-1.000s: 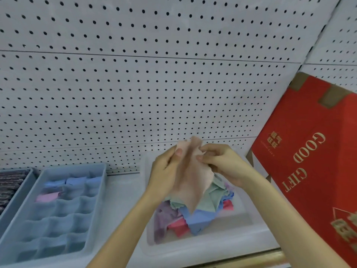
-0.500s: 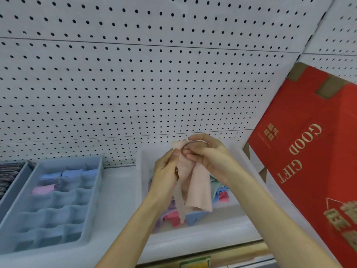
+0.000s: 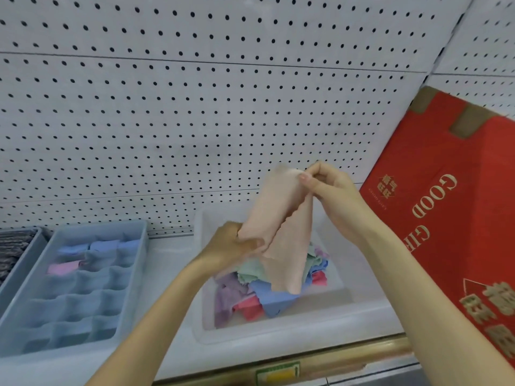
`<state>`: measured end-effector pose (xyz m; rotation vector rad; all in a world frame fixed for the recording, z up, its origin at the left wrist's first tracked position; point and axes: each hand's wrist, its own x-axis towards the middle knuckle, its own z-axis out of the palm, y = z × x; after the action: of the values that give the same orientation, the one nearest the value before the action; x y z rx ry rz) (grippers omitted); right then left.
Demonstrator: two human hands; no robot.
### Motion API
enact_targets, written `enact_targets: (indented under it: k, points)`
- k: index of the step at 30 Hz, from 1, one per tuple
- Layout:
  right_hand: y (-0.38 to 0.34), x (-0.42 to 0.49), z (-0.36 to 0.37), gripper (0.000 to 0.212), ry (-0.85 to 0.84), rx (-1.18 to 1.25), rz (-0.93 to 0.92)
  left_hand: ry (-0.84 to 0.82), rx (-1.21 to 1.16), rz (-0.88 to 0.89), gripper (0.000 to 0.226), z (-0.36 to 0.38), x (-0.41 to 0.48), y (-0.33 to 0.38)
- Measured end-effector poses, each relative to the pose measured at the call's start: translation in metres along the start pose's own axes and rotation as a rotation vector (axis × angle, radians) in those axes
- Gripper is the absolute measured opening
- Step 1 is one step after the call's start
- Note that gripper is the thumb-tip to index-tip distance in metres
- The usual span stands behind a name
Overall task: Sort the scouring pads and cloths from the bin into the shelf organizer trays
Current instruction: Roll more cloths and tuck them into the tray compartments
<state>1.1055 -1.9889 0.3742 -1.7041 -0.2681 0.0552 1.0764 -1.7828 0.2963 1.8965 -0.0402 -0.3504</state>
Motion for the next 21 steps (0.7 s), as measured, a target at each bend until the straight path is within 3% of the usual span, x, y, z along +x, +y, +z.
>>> enact_targets:
  k: [2,4,7,10,13,18,21]
  points:
    - [0.000,0.001,-0.012,0.017,0.081,0.002,0.049,0.025,-0.072,0.017,0.045,-0.008,-0.002,-0.007]
    - [0.004,-0.001,-0.025,0.015,0.173,0.021,0.119,0.074,-0.108,0.018,0.021,-0.021,-0.006,-0.001]
    - [0.014,-0.004,-0.039,0.006,0.216,0.158,0.170,0.129,-0.080,0.051,0.035,-0.043,-0.004,0.018]
    - [0.024,-0.010,-0.043,0.017,0.152,0.225,0.235,0.152,-0.090,0.110,0.013,-0.056,-0.002,0.044]
    - [0.025,-0.015,-0.040,0.019,0.081,0.215,0.281,0.120,0.018,0.172,0.015,-0.061,0.000,0.065]
    - [0.022,-0.017,-0.046,0.012,0.155,0.248,0.210,0.079,0.104,0.135,0.017,-0.075,-0.004,0.078]
    - [0.024,-0.026,-0.038,0.023,0.033,0.015,0.125,0.094,0.142,0.107,0.014,-0.074,-0.004,0.077]
